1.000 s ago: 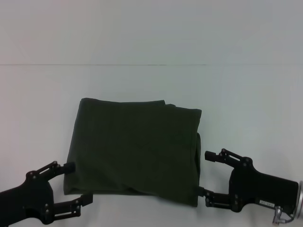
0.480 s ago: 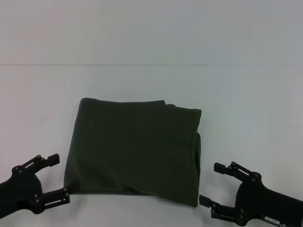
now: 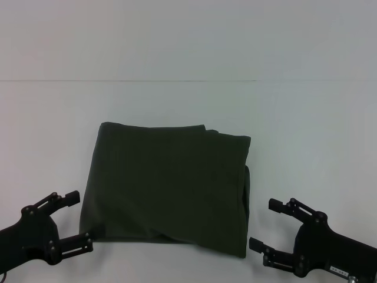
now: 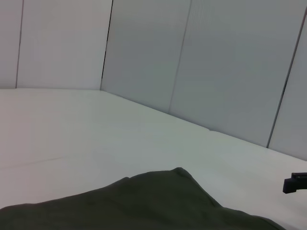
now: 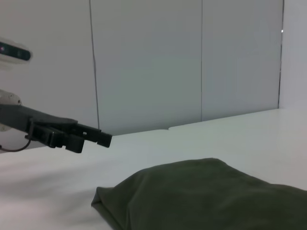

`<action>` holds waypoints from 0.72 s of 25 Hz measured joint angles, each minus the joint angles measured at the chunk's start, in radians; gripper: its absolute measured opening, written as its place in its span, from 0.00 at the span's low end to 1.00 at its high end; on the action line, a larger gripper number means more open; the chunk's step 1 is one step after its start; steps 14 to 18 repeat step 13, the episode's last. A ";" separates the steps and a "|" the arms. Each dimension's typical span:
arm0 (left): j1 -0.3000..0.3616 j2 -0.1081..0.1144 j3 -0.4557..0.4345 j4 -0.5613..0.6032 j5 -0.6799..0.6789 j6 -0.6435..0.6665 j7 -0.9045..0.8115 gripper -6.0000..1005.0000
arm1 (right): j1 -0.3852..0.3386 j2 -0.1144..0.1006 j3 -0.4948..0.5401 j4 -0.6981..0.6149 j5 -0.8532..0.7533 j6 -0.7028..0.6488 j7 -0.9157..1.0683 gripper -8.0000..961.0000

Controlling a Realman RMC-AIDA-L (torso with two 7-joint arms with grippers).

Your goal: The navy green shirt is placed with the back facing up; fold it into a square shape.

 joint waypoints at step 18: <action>0.000 -0.004 0.000 0.000 -0.001 0.009 0.001 0.94 | 0.001 0.000 0.007 0.007 0.000 -0.005 -0.008 0.96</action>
